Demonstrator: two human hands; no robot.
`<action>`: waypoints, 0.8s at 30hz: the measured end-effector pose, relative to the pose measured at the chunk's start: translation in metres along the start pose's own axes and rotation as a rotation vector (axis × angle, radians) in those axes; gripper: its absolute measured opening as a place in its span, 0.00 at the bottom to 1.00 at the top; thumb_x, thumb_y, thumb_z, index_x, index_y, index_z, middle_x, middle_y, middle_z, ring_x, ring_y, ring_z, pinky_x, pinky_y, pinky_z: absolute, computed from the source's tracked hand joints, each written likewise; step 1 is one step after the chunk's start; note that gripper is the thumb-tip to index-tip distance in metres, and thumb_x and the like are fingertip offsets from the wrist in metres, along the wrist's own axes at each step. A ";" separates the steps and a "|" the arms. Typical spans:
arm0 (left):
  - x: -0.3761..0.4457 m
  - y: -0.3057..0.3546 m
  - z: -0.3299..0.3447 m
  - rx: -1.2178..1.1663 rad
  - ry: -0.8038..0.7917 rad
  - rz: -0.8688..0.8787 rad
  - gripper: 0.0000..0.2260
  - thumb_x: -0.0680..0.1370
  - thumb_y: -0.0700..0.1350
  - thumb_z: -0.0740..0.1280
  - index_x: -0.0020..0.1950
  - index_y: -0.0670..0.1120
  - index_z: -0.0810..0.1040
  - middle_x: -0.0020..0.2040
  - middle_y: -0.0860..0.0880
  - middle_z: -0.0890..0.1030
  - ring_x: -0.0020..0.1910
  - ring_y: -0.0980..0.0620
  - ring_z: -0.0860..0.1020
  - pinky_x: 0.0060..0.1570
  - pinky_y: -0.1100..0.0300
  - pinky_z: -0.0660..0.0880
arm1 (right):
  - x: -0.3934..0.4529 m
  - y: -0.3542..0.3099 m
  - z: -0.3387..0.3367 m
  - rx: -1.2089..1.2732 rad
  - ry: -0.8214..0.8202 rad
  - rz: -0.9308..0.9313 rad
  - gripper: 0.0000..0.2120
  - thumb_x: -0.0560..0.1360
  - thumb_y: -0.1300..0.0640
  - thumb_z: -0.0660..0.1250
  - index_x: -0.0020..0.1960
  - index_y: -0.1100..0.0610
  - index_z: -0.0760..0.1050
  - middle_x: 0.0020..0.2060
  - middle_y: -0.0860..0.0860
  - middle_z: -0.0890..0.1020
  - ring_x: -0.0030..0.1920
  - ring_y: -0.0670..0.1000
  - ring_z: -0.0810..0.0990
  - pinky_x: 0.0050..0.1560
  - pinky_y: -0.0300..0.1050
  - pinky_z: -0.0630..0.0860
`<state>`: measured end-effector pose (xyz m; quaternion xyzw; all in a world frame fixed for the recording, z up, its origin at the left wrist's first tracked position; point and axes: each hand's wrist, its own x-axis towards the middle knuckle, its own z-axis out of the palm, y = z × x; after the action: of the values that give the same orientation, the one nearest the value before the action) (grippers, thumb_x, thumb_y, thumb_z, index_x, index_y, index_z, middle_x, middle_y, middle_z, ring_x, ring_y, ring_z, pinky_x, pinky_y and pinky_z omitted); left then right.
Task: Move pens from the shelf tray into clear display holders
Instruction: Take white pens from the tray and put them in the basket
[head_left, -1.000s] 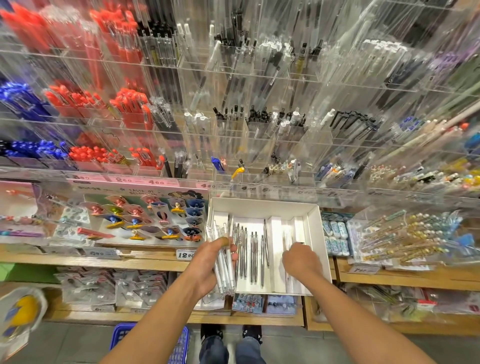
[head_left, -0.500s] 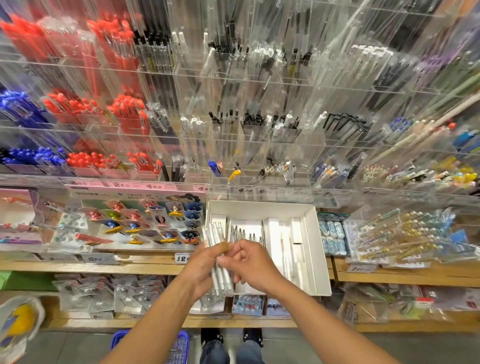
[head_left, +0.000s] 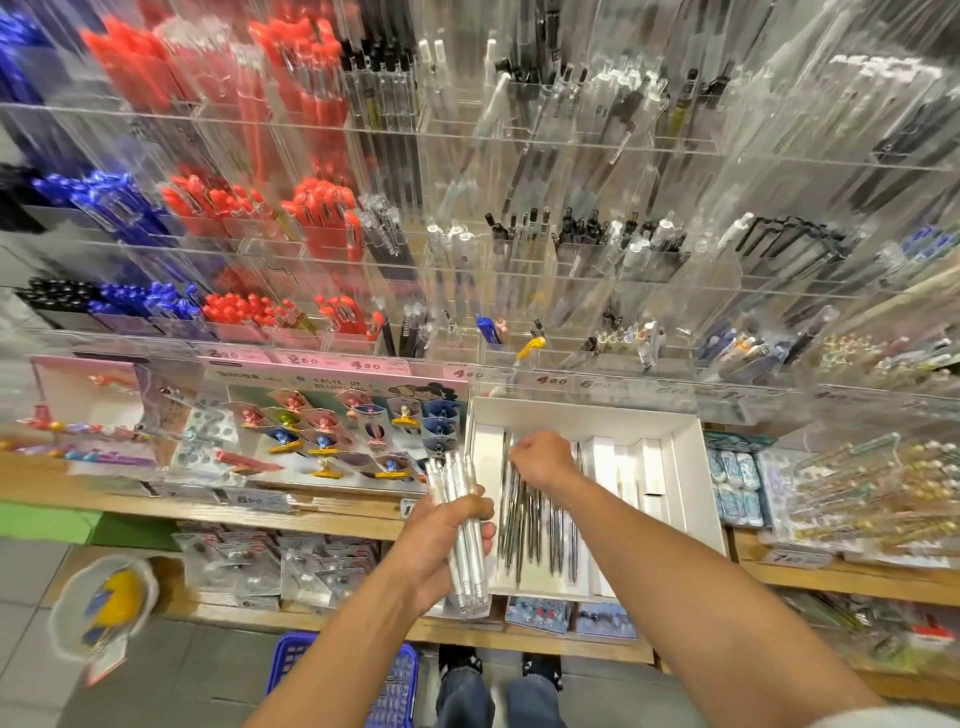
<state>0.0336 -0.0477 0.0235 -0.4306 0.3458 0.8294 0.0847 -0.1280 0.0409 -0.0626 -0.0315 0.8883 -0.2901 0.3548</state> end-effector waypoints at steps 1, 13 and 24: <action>0.001 0.000 -0.001 0.000 -0.003 -0.002 0.16 0.73 0.29 0.70 0.59 0.36 0.74 0.40 0.42 0.79 0.33 0.48 0.78 0.33 0.58 0.78 | 0.003 -0.002 0.003 -0.024 -0.002 0.009 0.13 0.78 0.55 0.64 0.46 0.65 0.81 0.38 0.56 0.82 0.38 0.56 0.80 0.39 0.43 0.76; 0.004 0.001 0.000 0.015 -0.007 -0.004 0.16 0.74 0.31 0.69 0.61 0.35 0.74 0.42 0.42 0.81 0.35 0.49 0.78 0.37 0.57 0.78 | 0.004 0.010 0.005 0.091 0.023 -0.008 0.15 0.79 0.58 0.63 0.35 0.54 0.67 0.30 0.50 0.72 0.30 0.50 0.71 0.39 0.46 0.75; -0.002 -0.002 0.010 0.087 -0.066 0.024 0.39 0.62 0.47 0.83 0.68 0.35 0.72 0.60 0.36 0.80 0.51 0.46 0.82 0.50 0.51 0.80 | -0.075 -0.001 -0.049 0.699 -0.415 -0.210 0.10 0.76 0.64 0.69 0.55 0.60 0.71 0.34 0.55 0.81 0.32 0.52 0.80 0.33 0.42 0.78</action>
<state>0.0287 -0.0395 0.0278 -0.3949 0.3838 0.8282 0.1047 -0.1041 0.0841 0.0123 -0.0573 0.6381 -0.5962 0.4838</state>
